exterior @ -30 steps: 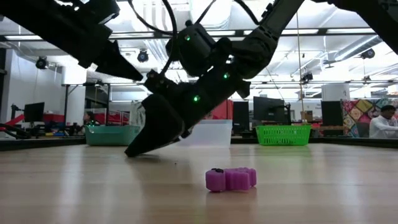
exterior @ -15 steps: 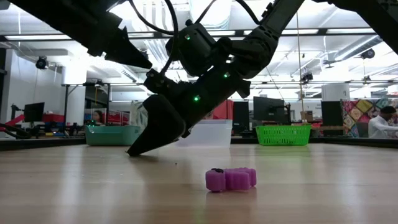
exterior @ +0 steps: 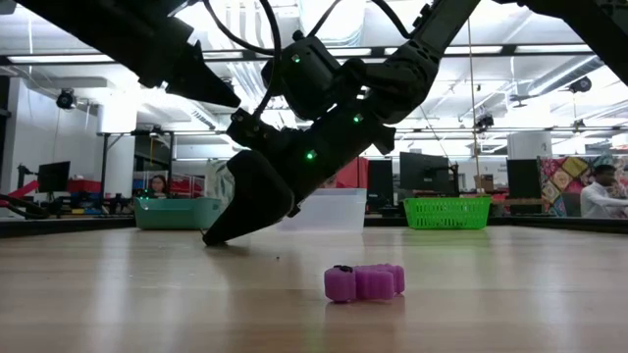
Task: Sort Halloween decoration
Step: Put the black spider toy into the green bin
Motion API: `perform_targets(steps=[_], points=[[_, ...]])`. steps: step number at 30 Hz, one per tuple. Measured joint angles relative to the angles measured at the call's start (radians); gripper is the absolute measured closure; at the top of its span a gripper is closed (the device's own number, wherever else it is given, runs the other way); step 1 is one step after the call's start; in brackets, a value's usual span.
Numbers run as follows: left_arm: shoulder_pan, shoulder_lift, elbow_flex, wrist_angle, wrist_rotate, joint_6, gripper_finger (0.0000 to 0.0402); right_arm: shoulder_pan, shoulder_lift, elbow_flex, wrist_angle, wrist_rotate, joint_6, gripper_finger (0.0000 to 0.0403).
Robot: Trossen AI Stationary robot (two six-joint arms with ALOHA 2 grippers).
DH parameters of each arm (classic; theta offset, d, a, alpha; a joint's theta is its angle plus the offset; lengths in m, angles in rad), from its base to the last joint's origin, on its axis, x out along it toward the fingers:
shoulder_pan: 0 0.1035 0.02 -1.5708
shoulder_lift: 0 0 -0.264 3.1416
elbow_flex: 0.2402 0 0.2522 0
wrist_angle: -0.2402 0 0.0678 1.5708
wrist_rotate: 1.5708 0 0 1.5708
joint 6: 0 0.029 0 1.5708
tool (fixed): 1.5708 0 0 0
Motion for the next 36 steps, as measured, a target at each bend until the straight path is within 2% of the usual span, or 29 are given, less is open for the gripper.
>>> perform_targets(steps=[9,19,32,36], points=[[0.000,0.000,0.000,-0.014,-0.014,-0.001,0.0325,-0.002,-0.029,-0.003,-0.038,0.007,-0.018,0.0346],[0.000,-0.001,0.000,-0.058,-0.015,-0.051,0.0325,-0.008,-0.112,-0.003,-0.228,0.003,-0.047,0.0346],[0.000,-0.001,0.000,-0.060,-0.015,-0.076,0.0325,-0.043,-0.307,-0.002,-0.686,0.012,-0.092,0.0346],[0.000,-0.001,0.000,-0.058,-0.015,-0.080,0.0325,-0.073,-0.392,-0.002,-0.860,0.060,-0.091,0.0346]])
